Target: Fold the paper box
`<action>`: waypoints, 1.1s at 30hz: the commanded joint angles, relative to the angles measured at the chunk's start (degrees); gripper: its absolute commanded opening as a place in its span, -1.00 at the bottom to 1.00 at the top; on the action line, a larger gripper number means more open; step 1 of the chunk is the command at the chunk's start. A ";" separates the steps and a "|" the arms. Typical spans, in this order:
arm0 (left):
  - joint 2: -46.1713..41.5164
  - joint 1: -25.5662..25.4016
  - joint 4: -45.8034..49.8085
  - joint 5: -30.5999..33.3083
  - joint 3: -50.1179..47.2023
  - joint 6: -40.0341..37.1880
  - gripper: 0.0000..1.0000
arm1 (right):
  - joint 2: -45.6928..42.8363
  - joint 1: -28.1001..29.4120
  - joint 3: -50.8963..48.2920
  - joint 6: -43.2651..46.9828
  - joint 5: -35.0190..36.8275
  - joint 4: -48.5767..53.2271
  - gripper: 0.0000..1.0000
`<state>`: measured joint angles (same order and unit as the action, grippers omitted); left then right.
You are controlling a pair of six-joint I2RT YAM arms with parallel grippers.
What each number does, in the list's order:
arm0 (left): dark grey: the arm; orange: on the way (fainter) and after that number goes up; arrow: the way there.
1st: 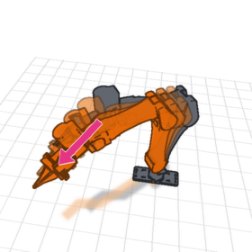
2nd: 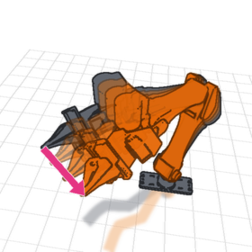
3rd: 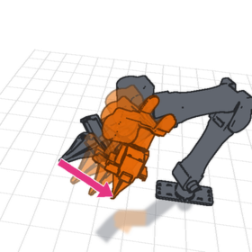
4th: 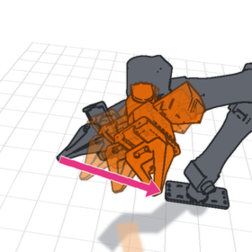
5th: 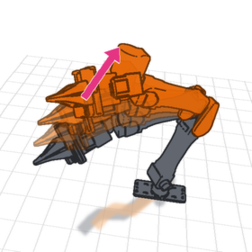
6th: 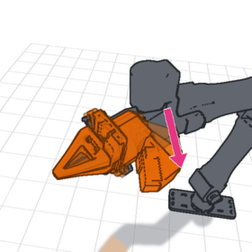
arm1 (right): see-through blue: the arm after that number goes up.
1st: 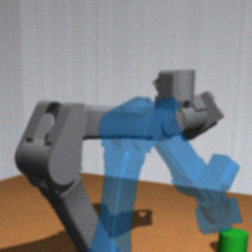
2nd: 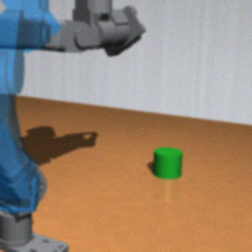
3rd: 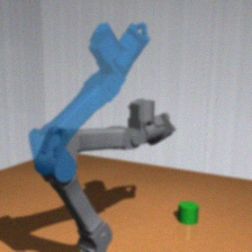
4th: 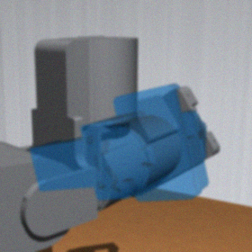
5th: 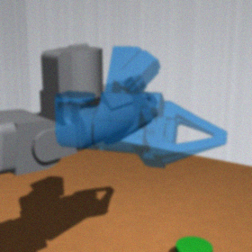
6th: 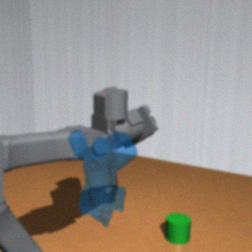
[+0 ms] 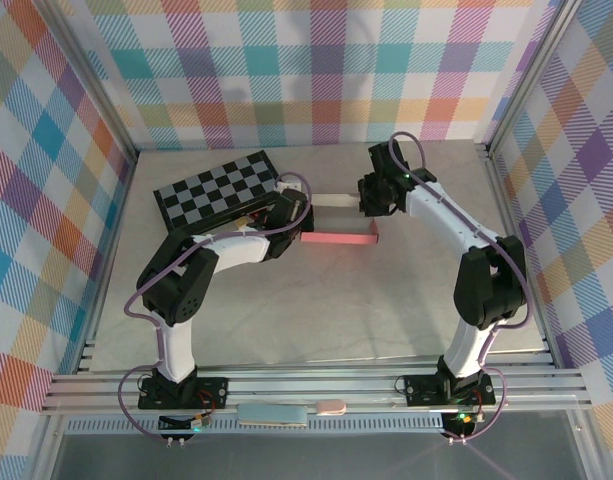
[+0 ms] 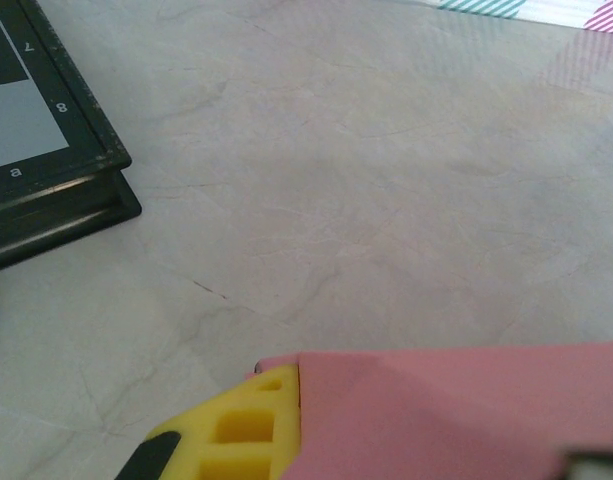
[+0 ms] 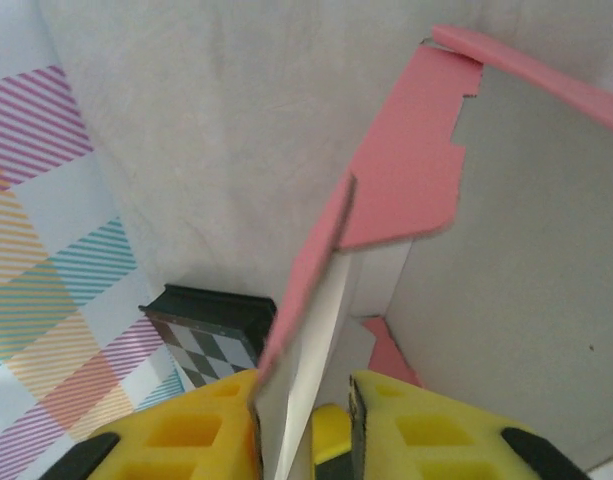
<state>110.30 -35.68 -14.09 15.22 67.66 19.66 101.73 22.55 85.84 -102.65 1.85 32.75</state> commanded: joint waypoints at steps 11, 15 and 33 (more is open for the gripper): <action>-0.73 -1.67 7.90 0.19 -1.20 2.70 -0.91 | -5.30 -0.06 -9.61 0.68 -2.81 -0.27 -0.72; -3.45 -1.97 9.56 0.08 -2.08 5.27 -0.69 | -5.50 -0.13 -10.85 1.45 -2.90 -1.19 -0.76; -24.98 -2.50 25.42 -7.70 -5.96 26.39 0.34 | -7.92 -0.07 -16.52 4.89 -3.69 -3.57 -0.82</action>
<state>87.11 -38.54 4.60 8.78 58.85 41.43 94.52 22.35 70.96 -99.35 -1.61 26.87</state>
